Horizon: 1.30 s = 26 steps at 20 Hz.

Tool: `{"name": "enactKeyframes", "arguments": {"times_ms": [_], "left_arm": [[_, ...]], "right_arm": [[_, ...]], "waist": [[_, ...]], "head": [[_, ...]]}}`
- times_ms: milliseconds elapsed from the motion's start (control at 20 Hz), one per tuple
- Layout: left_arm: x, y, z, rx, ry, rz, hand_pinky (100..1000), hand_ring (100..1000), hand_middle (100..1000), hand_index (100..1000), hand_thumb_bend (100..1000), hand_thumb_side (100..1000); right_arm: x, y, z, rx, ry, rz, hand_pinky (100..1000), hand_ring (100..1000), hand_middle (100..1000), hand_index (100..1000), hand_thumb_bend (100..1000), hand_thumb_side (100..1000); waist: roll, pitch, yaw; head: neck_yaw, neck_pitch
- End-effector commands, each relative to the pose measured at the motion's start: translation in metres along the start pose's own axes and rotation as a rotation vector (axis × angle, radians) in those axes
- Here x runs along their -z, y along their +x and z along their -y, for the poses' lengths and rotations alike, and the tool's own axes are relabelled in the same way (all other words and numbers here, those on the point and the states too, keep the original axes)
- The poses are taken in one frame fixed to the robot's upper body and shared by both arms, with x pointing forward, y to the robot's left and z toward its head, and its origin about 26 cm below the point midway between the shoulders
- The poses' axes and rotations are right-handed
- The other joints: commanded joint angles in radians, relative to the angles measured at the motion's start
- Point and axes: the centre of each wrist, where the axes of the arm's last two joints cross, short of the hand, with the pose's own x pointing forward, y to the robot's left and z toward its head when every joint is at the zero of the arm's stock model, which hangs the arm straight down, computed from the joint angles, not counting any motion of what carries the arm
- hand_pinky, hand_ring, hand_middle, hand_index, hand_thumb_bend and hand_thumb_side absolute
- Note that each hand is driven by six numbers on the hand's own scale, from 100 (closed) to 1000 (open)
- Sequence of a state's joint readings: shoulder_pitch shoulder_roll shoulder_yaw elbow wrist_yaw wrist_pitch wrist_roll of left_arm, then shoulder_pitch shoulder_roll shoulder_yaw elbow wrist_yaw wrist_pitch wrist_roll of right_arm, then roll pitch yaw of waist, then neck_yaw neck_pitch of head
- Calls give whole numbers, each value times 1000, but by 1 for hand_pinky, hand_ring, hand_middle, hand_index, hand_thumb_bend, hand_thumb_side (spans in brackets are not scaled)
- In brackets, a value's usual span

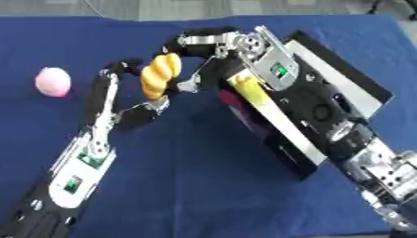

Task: Pick up the objects with one hand, pass them to the other hand, and then place them into the box on the other side of the table.

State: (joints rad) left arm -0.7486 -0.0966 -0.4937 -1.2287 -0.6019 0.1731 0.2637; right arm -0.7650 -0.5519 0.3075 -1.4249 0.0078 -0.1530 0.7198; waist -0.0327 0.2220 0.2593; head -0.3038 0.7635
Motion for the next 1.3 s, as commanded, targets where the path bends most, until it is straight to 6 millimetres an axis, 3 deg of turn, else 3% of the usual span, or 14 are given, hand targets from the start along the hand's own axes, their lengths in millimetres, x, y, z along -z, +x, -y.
{"name": "enactKeyframes", "arguments": {"times_ms": [50,700,1300], "left_arm": [[4,7,-7,11,10,45,822,814,617,817,691,510],[-5,-10,-22,24,39,25,819,810,625,823,656,462],[-19,-37,-38,37,77,-66,816,804,620,820,630,460]], "right_arm": [[-12,4,13,-24,-34,-20,997,1000,740,722,100,118],[-43,-1,30,53,-199,-69,998,1000,750,731,100,100],[-79,-12,33,72,-336,-137,991,1000,749,730,100,100]], "waist": [[-6,-12,-4],[7,-39,-28],[25,-75,-81]], "head": [[-6,4],[-27,6],[-51,6]]}}
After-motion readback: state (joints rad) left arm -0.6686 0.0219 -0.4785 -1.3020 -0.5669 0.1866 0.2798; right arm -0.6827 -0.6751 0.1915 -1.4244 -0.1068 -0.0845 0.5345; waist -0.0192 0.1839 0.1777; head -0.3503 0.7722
